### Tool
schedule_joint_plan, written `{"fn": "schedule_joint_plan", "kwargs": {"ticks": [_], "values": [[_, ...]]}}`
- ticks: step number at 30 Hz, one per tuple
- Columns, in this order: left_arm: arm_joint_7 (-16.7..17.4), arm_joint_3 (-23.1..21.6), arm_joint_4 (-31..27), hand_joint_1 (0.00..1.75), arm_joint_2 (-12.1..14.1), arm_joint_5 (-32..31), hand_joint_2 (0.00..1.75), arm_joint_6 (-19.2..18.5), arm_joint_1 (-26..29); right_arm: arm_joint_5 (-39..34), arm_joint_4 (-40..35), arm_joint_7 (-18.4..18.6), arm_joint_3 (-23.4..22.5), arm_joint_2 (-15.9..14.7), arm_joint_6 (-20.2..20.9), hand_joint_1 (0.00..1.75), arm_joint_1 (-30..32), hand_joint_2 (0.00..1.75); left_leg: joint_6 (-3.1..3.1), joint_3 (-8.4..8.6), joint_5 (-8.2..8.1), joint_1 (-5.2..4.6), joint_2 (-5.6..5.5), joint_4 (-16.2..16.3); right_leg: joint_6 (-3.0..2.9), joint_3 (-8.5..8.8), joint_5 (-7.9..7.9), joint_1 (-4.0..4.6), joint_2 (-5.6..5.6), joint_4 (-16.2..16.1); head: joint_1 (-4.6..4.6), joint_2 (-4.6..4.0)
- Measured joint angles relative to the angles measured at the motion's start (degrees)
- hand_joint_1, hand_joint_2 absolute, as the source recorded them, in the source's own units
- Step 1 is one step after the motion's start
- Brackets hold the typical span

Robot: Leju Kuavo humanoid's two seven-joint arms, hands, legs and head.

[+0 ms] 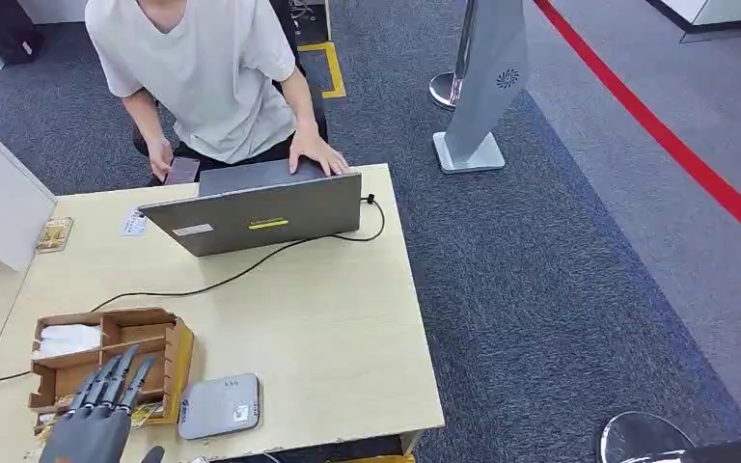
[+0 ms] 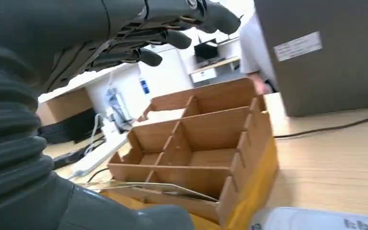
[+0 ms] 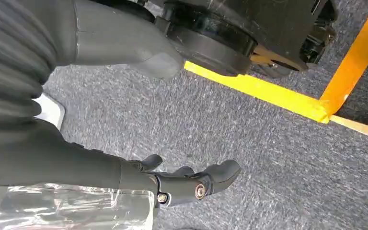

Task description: Pass the card to the sensor for recognition and then transmit it.

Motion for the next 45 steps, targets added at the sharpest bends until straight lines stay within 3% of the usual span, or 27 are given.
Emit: {"fn": "schedule_joint_plan", "kwargs": {"ticks": [5,7,22,31,45], "values": [[8.4,0.0,-1.4,0.0,-0.1,-0.3,1.75,-0.1,2.1,1.5,-0.4,2.9,0.0,0.0,0.0,0.0,0.0,1.75,0.0,0.0,0.0,0.0,0.0,0.0,0.02,0.0,-0.02,0.0,0.0,0.0,0.0,0.0],[9.4,0.0,-1.5,0.0,-0.2,-0.2,1.75,-0.1,2.5,2.1,-1.0,4.0,0.0,0.0,0.0,0.0,0.0,1.75,0.0,-0.01,0.0,0.0,-0.01,0.0,0.04,0.0,-0.03,0.0,0.0,0.0,0.0,0.0],[9.7,1.7,-1.4,0.0,-1.9,0.7,1.75,-0.1,3.8,2.8,-2.2,5.8,0.3,-0.1,0.0,0.0,-0.4,1.75,0.0,-0.01,0.0,0.0,-0.01,0.0,0.04,0.01,-0.03,0.0,0.0,0.0,0.02,0.0],[9.7,8.3,0.9,0.0,-7.5,-3.3,1.75,0.9,5.1,3.6,-3.1,6.5,0.6,-0.7,0.0,0.0,-0.4,1.75,0.01,-0.01,-0.01,-0.01,-0.02,0.0,0.05,0.01,-0.03,-0.01,0.0,0.0,0.0,0.0],[9.2,13.2,5.0,0.0,-11.5,-3.2,1.75,2.5,5.6,3.4,-3.3,6.3,0.8,-1.2,0.0,0.0,-0.5,1.75,0.01,-0.01,-0.01,0.0,-0.03,0.0,0.05,0.01,-0.03,0.0,-0.01,0.0,0.0,0.0]]}}
